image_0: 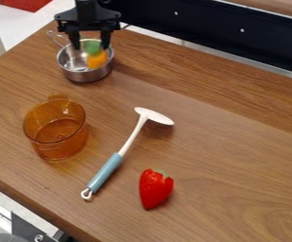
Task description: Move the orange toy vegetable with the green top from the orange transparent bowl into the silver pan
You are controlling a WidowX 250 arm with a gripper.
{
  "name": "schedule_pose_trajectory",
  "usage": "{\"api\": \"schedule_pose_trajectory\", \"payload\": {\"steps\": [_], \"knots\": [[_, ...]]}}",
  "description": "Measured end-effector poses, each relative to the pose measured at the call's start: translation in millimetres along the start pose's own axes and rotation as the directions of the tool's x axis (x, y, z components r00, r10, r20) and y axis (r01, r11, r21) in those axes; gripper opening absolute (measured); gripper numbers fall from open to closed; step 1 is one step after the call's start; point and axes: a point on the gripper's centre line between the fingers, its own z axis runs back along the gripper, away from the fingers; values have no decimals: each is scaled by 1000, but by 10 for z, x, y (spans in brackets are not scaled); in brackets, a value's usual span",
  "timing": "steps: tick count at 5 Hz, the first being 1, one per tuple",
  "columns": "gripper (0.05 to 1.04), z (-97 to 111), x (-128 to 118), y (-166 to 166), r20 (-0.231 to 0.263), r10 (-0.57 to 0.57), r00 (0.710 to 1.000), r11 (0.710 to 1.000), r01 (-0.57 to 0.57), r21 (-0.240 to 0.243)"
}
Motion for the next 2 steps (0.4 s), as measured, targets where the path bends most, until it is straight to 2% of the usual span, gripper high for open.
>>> {"api": "schedule_pose_trajectory", "payload": {"steps": [1, 2], "knots": [[1001, 0, -8, -8, -5, -6, 1000, 1000, 6, -5], [1001, -18, -40, 16, -13, 1, 1000, 1000, -1, 9]]}}
